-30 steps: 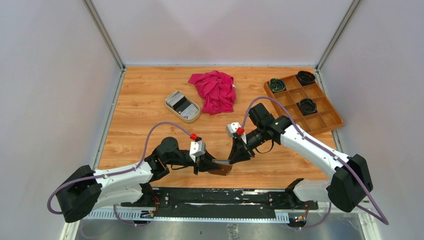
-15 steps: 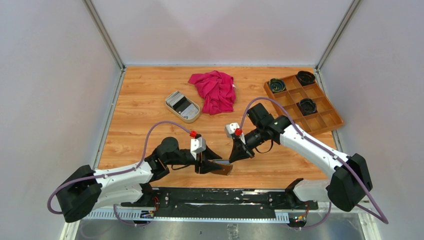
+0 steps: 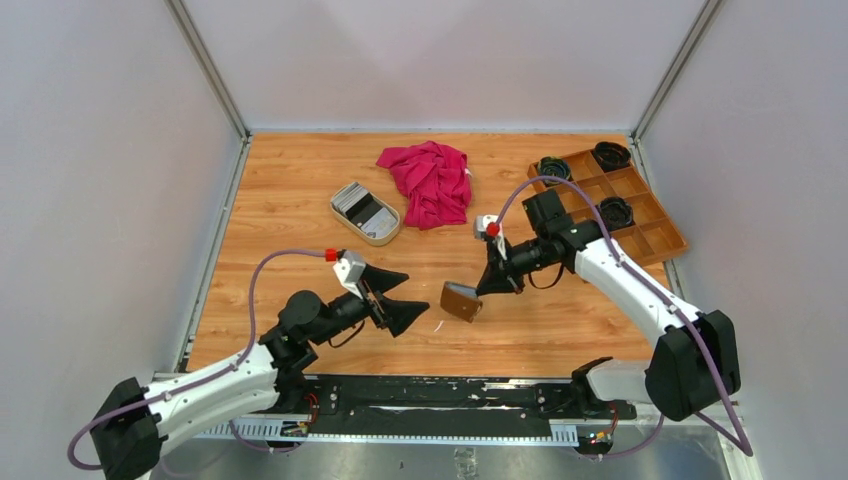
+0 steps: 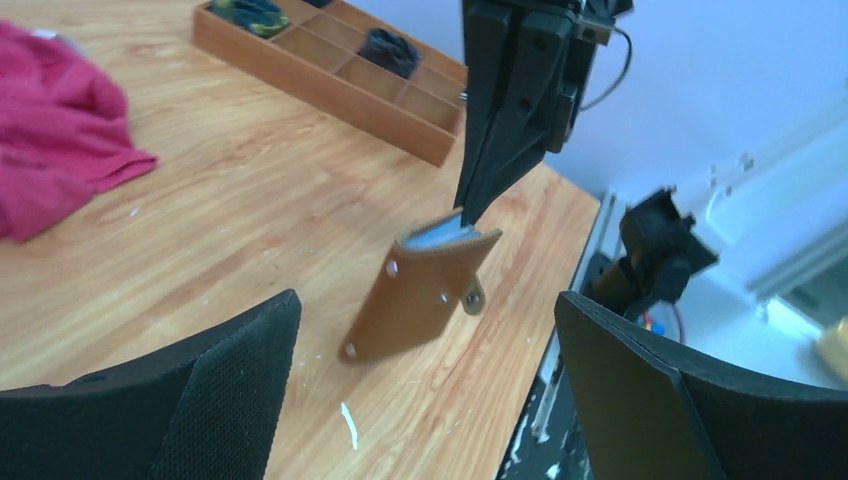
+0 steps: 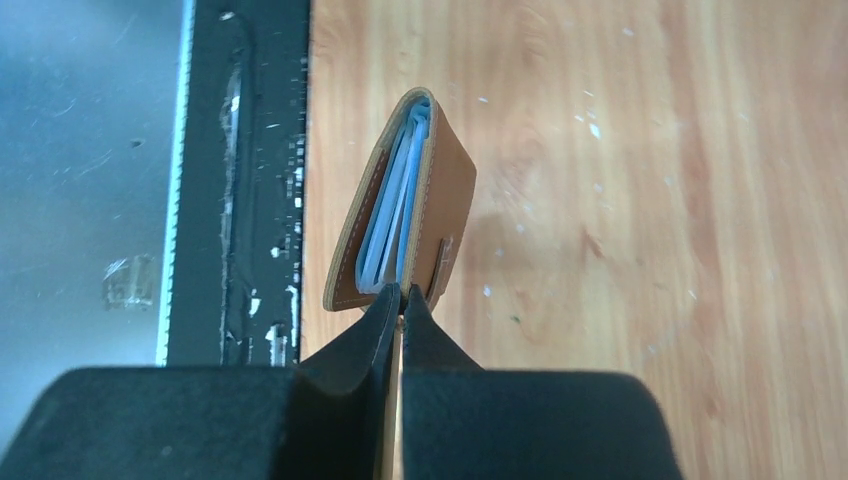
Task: Put the credit cards into the card holder
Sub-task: Open the card holder at the center of the board.
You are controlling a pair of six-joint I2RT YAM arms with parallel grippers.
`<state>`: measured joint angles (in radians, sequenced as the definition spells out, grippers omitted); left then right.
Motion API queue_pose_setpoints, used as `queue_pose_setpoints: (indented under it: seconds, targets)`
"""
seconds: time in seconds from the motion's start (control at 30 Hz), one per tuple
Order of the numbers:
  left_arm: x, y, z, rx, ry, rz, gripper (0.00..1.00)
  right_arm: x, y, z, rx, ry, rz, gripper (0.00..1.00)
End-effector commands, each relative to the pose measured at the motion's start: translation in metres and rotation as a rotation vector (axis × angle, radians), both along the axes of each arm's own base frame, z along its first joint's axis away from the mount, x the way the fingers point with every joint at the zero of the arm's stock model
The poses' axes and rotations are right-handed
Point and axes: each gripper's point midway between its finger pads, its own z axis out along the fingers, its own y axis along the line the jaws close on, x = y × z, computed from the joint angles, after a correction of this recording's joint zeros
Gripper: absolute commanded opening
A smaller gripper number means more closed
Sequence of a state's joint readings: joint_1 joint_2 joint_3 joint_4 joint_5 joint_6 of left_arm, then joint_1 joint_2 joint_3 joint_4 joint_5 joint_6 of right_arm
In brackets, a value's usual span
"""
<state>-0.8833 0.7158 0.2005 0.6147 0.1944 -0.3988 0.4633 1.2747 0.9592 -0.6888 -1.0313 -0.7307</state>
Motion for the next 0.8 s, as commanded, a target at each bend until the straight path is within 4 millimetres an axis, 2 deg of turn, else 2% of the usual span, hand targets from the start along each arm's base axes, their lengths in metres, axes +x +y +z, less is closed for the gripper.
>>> queue_pose_setpoints:
  seconds: [0.0, 0.1, 0.23, 0.33, 0.6, 0.77]
  targets:
    - [0.023, 0.036, -0.015, -0.165, 0.23, 0.254, 1.0, 0.033, -0.014, 0.009, 0.001, 0.01, -0.155, 0.0]
    - [0.023, 0.047, -0.008, -0.274, 0.284, 0.289, 1.0, 0.038, -0.016, 0.008, 0.01, 0.006, -0.191, 0.0]
    - [0.019, 0.04, 0.0, -0.345, 0.388, 0.252, 1.0, 0.042, -0.016, 0.003, 0.001, 0.016, -0.214, 0.0]
    - [0.017, 0.023, 0.002, -0.329, 0.469, 0.198, 1.0, 0.045, -0.017, 0.0, -0.01, 0.023, -0.229, 0.0]
    - [0.02, -0.036, -0.013, -0.189, 0.603, 0.17, 1.0, 0.051, -0.017, -0.004, -0.014, 0.031, -0.273, 0.0]
    - [0.03, -0.051, -0.012, -0.176, 0.617, 0.237, 0.99, 0.056, -0.016, -0.01, -0.029, 0.033, -0.307, 0.0]
